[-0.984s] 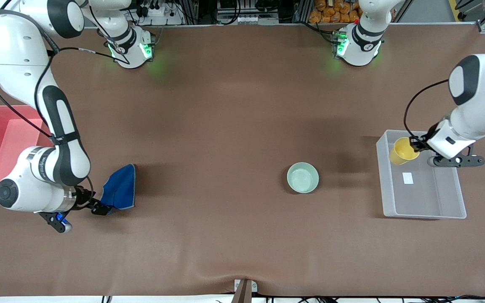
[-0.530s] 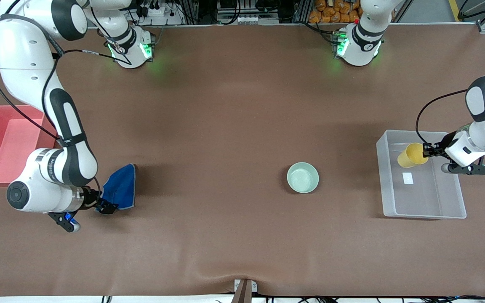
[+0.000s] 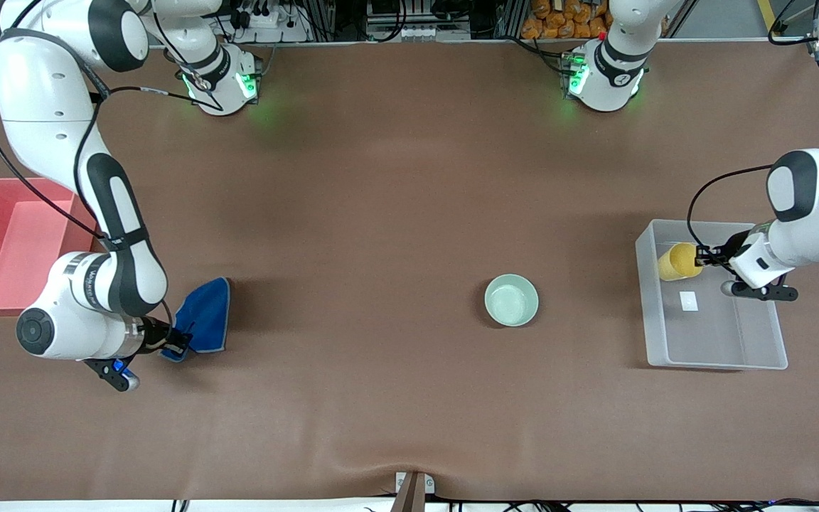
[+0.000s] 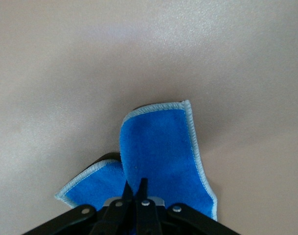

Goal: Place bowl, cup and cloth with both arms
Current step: 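Release the cup in the clear bin while the right gripper lifts the cloth, then reach the left gripper to the green bowl while the right gripper carries the cloth, then grasp the green bowl and carry it into the clear bin with the left gripper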

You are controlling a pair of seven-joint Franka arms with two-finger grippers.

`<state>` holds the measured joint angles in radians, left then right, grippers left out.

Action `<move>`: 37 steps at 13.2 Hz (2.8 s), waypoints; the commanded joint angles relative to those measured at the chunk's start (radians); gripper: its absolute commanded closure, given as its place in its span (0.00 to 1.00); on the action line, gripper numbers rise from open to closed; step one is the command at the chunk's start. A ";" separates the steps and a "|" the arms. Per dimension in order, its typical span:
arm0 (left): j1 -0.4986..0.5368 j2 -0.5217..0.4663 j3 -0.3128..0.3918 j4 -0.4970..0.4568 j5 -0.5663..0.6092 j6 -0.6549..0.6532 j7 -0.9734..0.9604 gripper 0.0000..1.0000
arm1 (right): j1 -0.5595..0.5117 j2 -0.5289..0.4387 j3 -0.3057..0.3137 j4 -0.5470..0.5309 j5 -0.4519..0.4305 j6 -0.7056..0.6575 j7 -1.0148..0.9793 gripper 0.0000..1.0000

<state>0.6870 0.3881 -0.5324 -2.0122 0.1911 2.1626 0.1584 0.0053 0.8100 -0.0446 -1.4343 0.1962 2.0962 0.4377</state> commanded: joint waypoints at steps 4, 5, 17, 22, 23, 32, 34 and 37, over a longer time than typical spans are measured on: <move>0.023 0.040 -0.011 -0.013 0.033 0.034 0.006 0.84 | 0.001 -0.037 -0.001 0.023 -0.009 -0.007 -0.068 1.00; 0.023 0.041 -0.011 -0.011 0.033 0.034 0.006 0.45 | 0.002 -0.061 -0.001 0.018 -0.020 -0.013 -0.070 1.00; -0.012 -0.086 -0.271 0.084 -0.018 0.019 -0.377 0.00 | 0.008 -0.537 0.000 -0.176 -0.144 -0.346 -0.139 1.00; -0.240 0.089 -0.268 0.130 -0.002 0.084 -0.718 0.00 | -0.060 -0.620 -0.001 -0.173 -0.225 -0.475 -0.269 1.00; -0.244 0.124 -0.268 0.125 -0.001 0.115 -0.746 0.00 | -0.095 -0.620 -0.001 -0.170 -0.231 -0.481 -0.319 1.00; -0.469 0.317 -0.146 0.170 0.269 0.181 -1.076 0.28 | -0.399 -0.606 -0.001 -0.135 -0.317 -0.464 -0.775 1.00; -0.469 0.324 -0.143 0.170 0.269 0.181 -1.076 0.60 | -0.429 -0.600 -0.001 -0.129 -0.365 -0.463 -0.804 1.00; -0.468 0.322 -0.136 0.170 0.271 0.180 -1.074 1.00 | -0.494 -0.580 -0.001 -0.129 -0.371 -0.435 -0.882 1.00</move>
<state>0.2173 0.6988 -0.6672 -1.8598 0.4324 2.3468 -0.9042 -0.4421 0.2159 -0.0654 -1.5709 -0.1562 1.6484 -0.3947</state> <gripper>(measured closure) 0.670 0.974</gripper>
